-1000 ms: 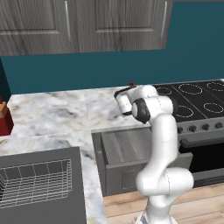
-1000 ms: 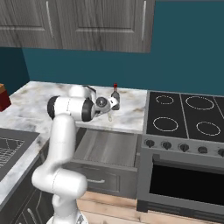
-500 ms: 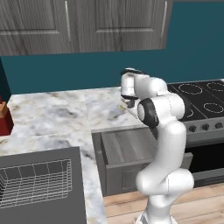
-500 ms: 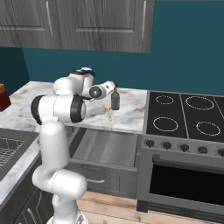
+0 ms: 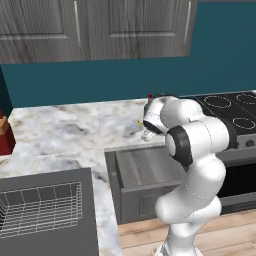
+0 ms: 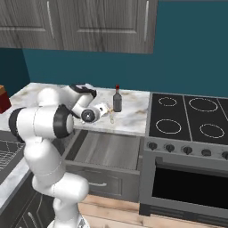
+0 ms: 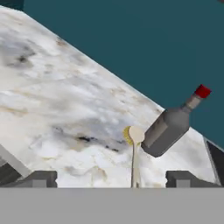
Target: Pick the dish brush from the drawer and place it on the counter.
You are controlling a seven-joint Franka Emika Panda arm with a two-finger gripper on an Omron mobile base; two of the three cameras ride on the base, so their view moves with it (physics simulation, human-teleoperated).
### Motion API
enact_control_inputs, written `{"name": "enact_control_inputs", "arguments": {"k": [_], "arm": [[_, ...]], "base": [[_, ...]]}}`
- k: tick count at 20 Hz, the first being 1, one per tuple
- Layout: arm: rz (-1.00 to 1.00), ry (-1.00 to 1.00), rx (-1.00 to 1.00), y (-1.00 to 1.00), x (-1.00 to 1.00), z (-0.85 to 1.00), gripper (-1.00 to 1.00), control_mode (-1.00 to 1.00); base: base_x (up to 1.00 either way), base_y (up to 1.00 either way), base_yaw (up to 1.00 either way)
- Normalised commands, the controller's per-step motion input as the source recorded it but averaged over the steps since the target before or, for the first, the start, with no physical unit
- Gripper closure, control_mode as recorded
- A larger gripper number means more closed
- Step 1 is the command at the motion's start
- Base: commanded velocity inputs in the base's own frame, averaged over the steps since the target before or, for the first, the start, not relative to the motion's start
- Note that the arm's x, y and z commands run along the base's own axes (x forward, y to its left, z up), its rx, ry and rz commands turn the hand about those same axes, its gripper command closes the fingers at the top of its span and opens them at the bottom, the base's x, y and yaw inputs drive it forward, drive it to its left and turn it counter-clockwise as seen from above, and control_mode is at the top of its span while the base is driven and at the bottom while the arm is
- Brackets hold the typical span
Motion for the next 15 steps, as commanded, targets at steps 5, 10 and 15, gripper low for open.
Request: {"name": "enact_control_inputs", "arguments": {"k": [5,10,15], "arm": [[0.08,0.56,-0.03,0.20,-1.00,-0.03,-1.00,-1.00],[0.24,0.48,-0.13,0.18,-1.00,0.40,-1.00,-1.00],[0.25,0.19,-0.05,0.01,-1.00,1.00,-1.00,-1.00]], "base": [[0.00,0.00,0.00],[0.00,0.00,0.00],[0.00,0.00,0.00]]}}
